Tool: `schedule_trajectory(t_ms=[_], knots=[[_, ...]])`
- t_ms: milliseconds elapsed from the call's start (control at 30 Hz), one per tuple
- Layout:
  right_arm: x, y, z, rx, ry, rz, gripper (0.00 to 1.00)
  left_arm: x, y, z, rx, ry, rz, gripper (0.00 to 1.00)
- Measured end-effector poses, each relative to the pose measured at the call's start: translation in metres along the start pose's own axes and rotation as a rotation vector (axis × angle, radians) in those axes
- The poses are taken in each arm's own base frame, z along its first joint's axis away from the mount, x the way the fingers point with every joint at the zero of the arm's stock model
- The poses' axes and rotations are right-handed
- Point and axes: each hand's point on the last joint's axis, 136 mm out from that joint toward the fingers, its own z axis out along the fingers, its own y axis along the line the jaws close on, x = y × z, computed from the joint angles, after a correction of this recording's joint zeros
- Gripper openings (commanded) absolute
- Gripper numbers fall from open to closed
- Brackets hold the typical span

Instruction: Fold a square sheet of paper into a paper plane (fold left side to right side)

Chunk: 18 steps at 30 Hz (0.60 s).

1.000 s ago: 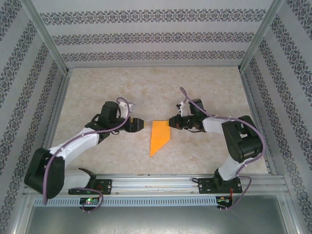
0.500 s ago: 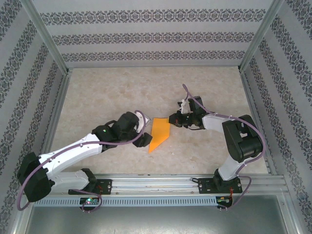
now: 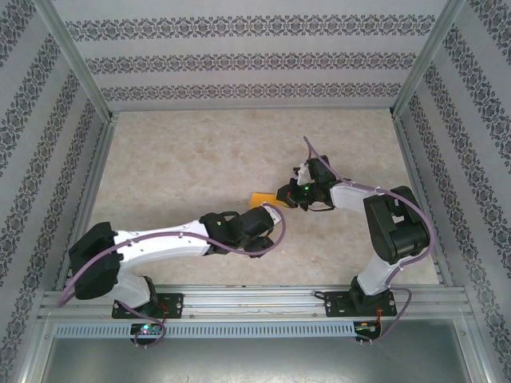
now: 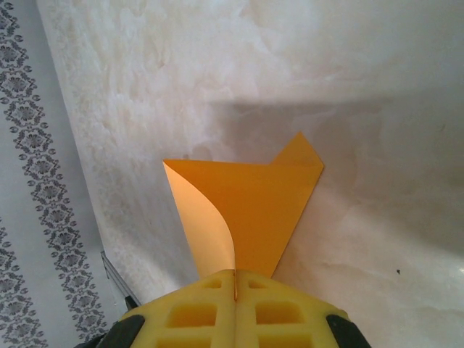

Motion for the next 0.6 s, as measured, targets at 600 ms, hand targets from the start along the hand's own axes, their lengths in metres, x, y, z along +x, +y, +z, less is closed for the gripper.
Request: schedule_trajectory(t_ms=[600], knots=[[0.003, -0.009, 0.005, 0.023, 0.022, 0.059, 0.00, 0.018, 0.020, 0.054, -0.244, 0.167, 0.091, 0.64]])
